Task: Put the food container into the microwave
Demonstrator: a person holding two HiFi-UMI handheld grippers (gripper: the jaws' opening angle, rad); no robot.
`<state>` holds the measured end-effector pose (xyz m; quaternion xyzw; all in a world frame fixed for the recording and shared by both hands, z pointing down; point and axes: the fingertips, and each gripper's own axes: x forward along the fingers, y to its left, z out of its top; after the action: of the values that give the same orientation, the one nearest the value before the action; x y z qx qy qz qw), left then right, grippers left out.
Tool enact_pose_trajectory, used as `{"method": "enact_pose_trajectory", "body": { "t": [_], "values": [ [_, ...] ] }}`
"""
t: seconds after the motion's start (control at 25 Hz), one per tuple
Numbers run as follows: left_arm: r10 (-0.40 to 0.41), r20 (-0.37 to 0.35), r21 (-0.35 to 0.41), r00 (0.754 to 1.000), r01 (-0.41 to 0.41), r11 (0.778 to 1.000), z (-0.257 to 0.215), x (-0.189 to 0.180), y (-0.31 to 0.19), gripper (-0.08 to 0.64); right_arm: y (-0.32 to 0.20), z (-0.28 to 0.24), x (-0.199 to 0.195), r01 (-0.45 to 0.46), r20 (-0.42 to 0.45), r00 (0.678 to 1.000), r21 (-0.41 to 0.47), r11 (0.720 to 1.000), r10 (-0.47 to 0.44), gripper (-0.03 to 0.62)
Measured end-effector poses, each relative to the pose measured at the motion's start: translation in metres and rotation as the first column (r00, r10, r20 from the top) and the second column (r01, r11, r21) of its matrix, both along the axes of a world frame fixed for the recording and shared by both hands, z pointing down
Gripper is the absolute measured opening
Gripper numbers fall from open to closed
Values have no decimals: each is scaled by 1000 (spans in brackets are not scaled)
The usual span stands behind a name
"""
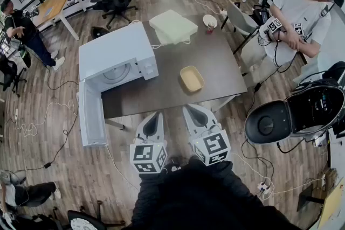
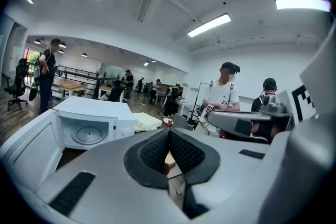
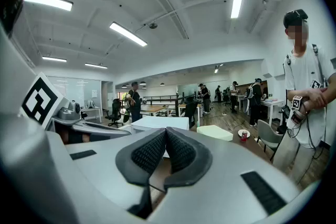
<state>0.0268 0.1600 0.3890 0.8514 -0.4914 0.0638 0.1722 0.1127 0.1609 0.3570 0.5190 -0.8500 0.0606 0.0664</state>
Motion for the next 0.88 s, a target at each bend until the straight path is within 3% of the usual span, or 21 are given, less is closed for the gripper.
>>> {"method": "enact_pose_trajectory", "body": {
  "t": [0.64,0.88],
  "values": [
    [9,-1,-76,1000,-9,997,42,-32,14,34,13,44,-18,-53,-63,997,-101,993,47,23],
    [6,-6,-93,1000,-6,996,61,-35,-2,34,-2,70,-23,-49,-98,995,-148,988,34,23]
  ]
}}
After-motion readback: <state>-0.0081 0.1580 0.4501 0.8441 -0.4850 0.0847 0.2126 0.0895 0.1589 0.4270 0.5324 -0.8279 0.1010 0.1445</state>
